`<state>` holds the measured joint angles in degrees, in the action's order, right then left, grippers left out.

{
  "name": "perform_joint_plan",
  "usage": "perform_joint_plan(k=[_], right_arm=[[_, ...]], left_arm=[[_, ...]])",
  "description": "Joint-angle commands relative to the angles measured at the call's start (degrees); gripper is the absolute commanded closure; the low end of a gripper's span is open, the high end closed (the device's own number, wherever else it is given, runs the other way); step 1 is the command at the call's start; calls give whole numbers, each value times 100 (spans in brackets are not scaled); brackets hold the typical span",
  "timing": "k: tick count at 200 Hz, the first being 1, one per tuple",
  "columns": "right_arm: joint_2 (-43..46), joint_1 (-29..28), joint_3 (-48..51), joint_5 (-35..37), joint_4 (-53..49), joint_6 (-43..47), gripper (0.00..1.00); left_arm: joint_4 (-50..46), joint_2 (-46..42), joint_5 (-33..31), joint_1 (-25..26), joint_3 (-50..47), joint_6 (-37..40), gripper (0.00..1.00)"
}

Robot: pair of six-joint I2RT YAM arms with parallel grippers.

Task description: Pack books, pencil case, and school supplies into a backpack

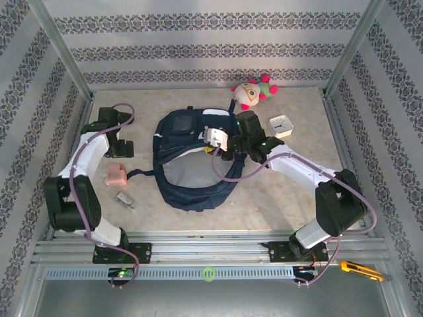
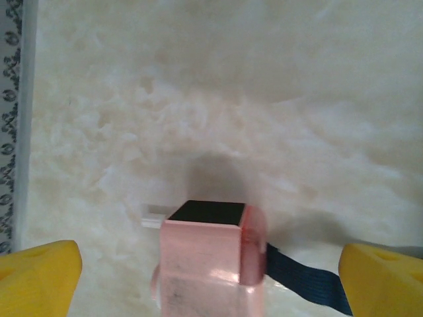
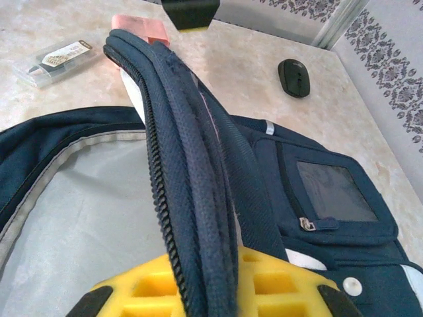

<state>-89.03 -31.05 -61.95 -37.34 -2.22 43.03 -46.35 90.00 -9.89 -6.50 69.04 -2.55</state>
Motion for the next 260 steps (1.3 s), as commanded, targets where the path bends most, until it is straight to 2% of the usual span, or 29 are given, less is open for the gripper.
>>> perform_joint_plan(k=[1,32,64,89,129,159,207,260], right_arm=[[-96,-102,7,-428,430,-73,100],[-105,-110,1,-486,438,-8,100],[-105,-103,14,-460,459,24,100],[-114,-94,20,-493,493,39,100],[-133,-86,6,-407,502,73,100],[-167,-81,4,-395,589,58,100],[-199,-77,9,-418,661,32,100],[-176,-68,47,-443,723,4,100]], left_arm=[[-489,388,-436,-74,166,221,1],[-760,842,-338,-83,194,190,1],[-724,862,-275,-202,21,119,1],[-713,882,110,-455,-22,36,1],[-1036,821,233,-462,-81,26,1],[-917,713,526,-466,-368,-54,1],[-911,822,479,-466,-420,-120,0],[-791,984,480,-466,-498,-194,8]])
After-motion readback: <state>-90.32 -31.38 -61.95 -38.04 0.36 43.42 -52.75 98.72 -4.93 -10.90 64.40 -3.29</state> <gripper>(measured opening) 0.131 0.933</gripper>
